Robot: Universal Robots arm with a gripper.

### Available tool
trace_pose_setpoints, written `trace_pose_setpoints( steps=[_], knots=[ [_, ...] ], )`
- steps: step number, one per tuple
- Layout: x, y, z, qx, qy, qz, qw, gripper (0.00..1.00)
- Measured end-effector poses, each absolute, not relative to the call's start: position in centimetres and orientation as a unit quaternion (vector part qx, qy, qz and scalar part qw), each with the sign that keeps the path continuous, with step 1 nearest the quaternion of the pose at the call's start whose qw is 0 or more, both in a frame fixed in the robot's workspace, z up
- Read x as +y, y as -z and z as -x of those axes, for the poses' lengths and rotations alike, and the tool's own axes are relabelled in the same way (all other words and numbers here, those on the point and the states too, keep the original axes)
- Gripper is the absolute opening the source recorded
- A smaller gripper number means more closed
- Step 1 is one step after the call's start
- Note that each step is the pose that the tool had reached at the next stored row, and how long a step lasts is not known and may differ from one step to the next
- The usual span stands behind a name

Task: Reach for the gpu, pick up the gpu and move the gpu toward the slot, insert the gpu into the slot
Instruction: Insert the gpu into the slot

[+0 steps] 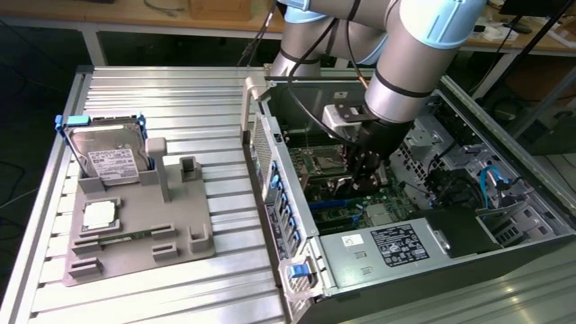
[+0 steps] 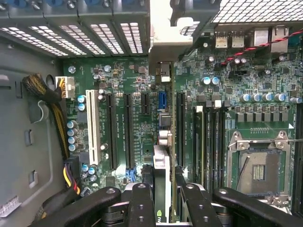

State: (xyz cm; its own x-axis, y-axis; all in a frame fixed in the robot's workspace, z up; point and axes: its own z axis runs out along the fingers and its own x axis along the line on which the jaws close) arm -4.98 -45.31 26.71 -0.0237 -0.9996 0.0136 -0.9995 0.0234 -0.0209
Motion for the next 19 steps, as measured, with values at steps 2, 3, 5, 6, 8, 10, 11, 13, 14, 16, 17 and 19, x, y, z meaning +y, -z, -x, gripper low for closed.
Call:
trace_pose_setpoints(
  steps=[2,3,5,6,8,10,11,13,14,16,17,19],
  knots=[
    [-45.3,-26.7,5.1,0.715,0.012,0.699,0.002,0.27],
    [-45.3,-26.7,5.1,0.715,0.012,0.699,0.002,0.27],
    [-45.3,-26.6,5.2,0.715,0.012,0.699,0.002,0.27],
    [-45.3,-26.6,5.2,0.715,0.012,0.699,0.002,0.27],
    [-45.3,-26.6,5.3,0.715,0.012,0.699,0.003,0.27],
    [-45.4,-26.6,5.5,0.715,0.012,0.699,0.002,0.27],
    [-45.4,-26.6,5.6,0.715,0.012,0.699,0.002,0.27],
    [-45.4,-26.5,5.8,0.715,0.012,0.699,0.002,0.27],
    [-45.4,-26.5,5.9,0.715,0.012,0.699,0.002,0.27],
    [-45.4,-26.5,6.1,0.715,0.012,0.699,0.002,0.27],
    [-45.4,-26.5,6.2,0.715,0.012,0.699,0.002,0.27],
    [-45.4,-26.5,6.5,0.715,0.012,0.699,0.002,0.27]
  ],
)
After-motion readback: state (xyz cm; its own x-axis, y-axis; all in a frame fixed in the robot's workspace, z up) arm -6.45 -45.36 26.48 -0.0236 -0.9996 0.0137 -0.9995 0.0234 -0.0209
